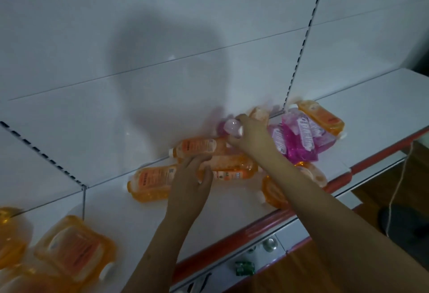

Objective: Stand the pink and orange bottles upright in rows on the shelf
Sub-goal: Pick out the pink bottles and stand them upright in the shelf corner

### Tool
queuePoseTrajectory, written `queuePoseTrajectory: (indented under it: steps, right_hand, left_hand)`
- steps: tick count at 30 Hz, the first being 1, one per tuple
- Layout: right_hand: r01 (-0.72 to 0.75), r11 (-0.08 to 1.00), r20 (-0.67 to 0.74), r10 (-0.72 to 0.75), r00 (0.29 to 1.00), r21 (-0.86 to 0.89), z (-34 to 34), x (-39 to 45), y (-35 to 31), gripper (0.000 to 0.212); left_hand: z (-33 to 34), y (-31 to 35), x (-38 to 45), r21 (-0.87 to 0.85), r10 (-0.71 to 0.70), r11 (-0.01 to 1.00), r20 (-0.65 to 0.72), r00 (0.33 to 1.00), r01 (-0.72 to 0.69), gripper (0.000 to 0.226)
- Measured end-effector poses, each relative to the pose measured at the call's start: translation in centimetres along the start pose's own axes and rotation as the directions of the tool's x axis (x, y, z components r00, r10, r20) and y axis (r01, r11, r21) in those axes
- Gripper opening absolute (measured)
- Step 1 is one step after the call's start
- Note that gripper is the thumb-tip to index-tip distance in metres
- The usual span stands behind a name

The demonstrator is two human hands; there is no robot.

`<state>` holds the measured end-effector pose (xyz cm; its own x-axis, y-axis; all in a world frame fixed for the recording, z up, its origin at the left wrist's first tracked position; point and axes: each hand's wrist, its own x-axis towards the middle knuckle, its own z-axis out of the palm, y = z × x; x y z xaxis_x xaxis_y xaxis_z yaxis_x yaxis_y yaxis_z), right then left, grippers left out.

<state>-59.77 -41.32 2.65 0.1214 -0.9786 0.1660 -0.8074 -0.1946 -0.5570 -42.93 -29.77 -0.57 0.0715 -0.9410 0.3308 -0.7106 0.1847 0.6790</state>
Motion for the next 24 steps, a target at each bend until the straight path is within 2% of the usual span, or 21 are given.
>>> queuePoseTrajectory:
  steps: [4, 7, 10, 13, 15, 17, 20, 24]
  right_hand:
    - [0.002, 0.997, 0.041, -0.005, 0.999, 0.071, -4.5, 0.9, 1.2, 0.052]
    - [0.038, 0.994, 0.065, -0.045, 0.997, 0.103, -8.4, 0.5, 0.7, 0.044]
    - [0.115, 0.97, 0.138, -0.146, 0.98, 0.214, -11.8, -0.1, -0.6, 0.033]
    - [0.162, 0.934, 0.215, -0.238, 0.947, 0.319, -13.2, -0.1, -1.9, 0.032]
    - [0.155, 0.895, 0.218, -0.264, 0.939, 0.418, -13.2, 0.6, -2.5, 0.036]
    - [0.122, 0.836, 0.209, -0.27, 0.94, 0.535, -12.6, 1.5, -2.9, 0.044]
    - [0.137, 0.79, 0.256, -0.35, 0.901, 0.597, -10.5, 2.4, -4.3, 0.05]
    - [0.116, 0.713, 0.36, -0.48, 0.8, 0.692, -5.7, 2.2, -7.5, 0.062]
  left_hand:
    - [-0.7, 0.3, 3.1, -0.069, -0.028, 0.997, 0.006, 1.0, 0.029, 0.03]
    - [-0.9, 1.1, 5.4, -0.073, -0.087, 0.993, 0.116, 0.989, 0.096, 0.062]
    - [-0.9, 2.4, 7.2, -0.086, -0.078, 0.991, 0.236, 0.969, 0.101, 0.087]
    - [-1.3, 3.1, 7.7, -0.252, -0.087, 0.954, 0.283, 0.955, 0.162, 0.076]
    - [-1.7, 3.3, 7.1, -0.389, -0.149, 0.886, 0.277, 0.949, 0.252, 0.066]
    - [-2.1, 3.8, 6.3, -0.521, -0.206, 0.795, 0.25, 0.946, 0.311, 0.056]
    - [-2.9, 3.8, 5.0, -0.613, -0.301, 0.71, 0.18, 0.937, 0.346, 0.039]
    - [-5.5, 2.4, 2.1, -0.618, -0.443, 0.679, 0.086, 0.892, 0.397, 0.053]
